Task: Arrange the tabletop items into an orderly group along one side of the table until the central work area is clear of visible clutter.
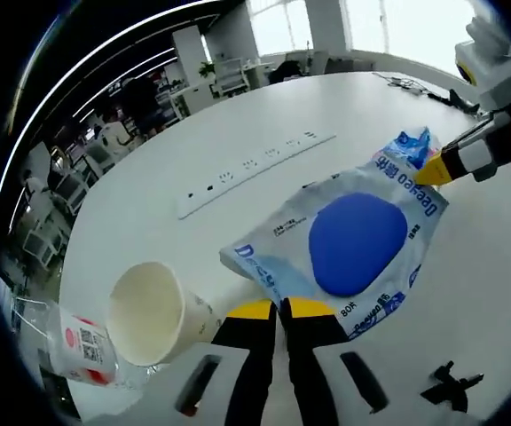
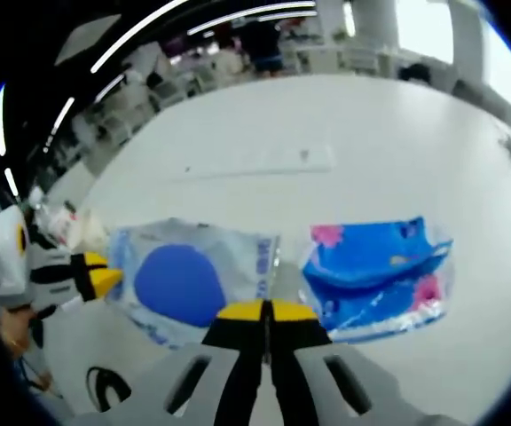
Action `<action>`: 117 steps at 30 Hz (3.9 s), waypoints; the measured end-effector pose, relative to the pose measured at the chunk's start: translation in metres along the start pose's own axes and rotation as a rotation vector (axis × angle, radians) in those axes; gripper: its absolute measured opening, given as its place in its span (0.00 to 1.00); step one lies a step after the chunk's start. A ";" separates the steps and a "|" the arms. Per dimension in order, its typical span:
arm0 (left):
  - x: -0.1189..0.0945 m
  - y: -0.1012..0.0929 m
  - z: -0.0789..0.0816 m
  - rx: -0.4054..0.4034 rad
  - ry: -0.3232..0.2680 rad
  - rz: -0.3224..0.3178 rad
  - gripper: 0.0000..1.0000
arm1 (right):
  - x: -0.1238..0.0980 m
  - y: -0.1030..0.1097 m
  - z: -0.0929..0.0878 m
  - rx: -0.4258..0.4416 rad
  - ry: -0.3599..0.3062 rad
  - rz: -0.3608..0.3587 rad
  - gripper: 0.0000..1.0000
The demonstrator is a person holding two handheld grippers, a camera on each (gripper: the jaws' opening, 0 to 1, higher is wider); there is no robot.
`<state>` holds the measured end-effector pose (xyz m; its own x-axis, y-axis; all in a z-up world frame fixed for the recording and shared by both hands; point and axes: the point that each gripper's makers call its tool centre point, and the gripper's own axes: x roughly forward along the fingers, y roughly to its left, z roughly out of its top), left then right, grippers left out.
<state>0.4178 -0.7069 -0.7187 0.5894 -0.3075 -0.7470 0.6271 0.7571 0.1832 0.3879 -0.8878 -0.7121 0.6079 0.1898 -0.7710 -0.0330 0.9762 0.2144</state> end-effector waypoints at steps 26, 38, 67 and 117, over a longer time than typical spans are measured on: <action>0.006 0.006 -0.001 0.072 -0.021 0.095 0.04 | 0.009 0.002 0.004 -0.087 -0.060 -0.046 0.00; 0.008 0.009 -0.001 0.079 -0.029 0.112 0.04 | 0.012 -0.002 0.007 -0.080 -0.085 -0.067 0.00; -0.009 0.012 0.010 0.108 -0.066 0.118 0.17 | -0.002 0.003 0.016 -0.134 -0.137 -0.072 0.12; -0.124 -0.021 -0.004 -0.127 -0.220 -0.118 0.71 | -0.094 0.070 -0.041 -0.193 -0.139 0.128 0.80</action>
<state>0.3296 -0.6822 -0.6327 0.6209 -0.5053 -0.5993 0.6377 0.7702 0.0112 0.2963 -0.8330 -0.6494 0.6913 0.3102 -0.6526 -0.2596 0.9495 0.1764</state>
